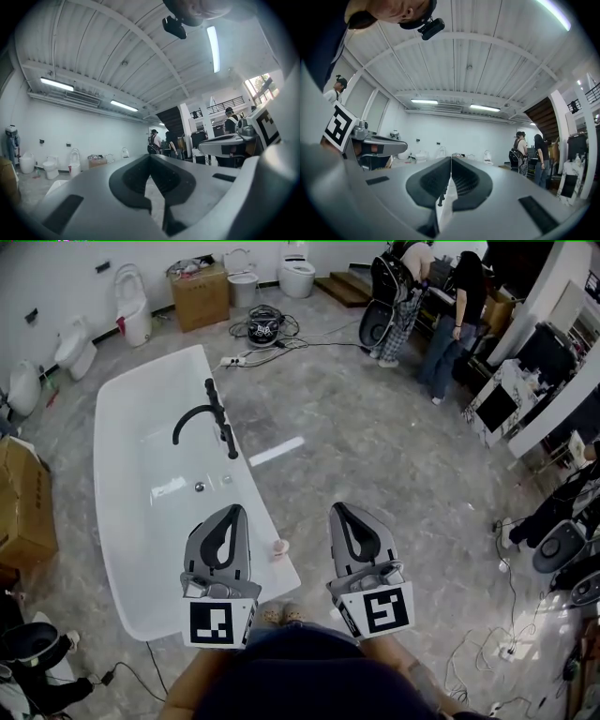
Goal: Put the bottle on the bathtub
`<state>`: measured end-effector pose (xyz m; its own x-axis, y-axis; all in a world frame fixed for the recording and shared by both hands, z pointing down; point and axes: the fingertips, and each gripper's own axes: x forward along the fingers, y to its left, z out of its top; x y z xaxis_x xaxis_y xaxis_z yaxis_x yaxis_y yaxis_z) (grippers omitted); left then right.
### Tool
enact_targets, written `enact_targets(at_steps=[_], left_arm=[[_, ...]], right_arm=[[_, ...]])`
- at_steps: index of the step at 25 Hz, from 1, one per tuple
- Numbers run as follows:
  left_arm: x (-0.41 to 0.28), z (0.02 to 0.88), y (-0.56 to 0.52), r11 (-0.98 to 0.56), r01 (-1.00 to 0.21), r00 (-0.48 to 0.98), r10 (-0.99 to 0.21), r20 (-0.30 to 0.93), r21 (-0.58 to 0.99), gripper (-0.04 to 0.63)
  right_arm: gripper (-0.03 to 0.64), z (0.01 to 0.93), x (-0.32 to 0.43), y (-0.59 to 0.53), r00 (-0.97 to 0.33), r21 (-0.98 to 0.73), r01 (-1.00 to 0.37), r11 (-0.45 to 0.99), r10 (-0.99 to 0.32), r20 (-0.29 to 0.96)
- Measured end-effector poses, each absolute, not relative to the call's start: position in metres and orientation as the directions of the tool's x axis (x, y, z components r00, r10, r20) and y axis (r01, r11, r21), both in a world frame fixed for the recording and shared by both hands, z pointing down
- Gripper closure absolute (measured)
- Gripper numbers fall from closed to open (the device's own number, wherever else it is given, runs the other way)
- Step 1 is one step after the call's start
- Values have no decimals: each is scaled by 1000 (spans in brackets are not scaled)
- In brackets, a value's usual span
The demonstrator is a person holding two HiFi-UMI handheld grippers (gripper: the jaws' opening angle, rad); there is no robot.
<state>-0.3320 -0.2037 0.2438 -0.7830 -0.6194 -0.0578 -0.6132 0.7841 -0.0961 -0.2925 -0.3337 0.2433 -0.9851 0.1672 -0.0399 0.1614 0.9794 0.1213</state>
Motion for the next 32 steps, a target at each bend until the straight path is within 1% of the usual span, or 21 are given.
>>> enact_targets(at_steps=[3,9,17,26,29,32], left_arm=[[-331,240,-210,788,-609,-786,-615,-69,-84,574],[-323,243,-215,785,-612,-785,-618,-52,-91,573],[-317,249,-216,788,-607,-788,-614,-46,-105,573],[-313,248,-223,790,-604,-789,-611,-60,-100,574],[-313,251,-223,787,-604,-789,-613,-49,-124,574],[-310,252,-226,786,-605,-788,-614,-43,-129,573]], right_arm=[[591,243,-292,-337,-982,142,166,976,177,-62],[592,243,-285,-341,-980,135,172,976,183,-74],[592,255,-281,-349,-984,98,169,981,173,-32],[592,253,-278,-351,-977,95,196,976,203,-66],[592,254,-277,-354,-982,97,182,978,187,-38],[592,254,-275,-354,-979,92,194,977,199,-49]])
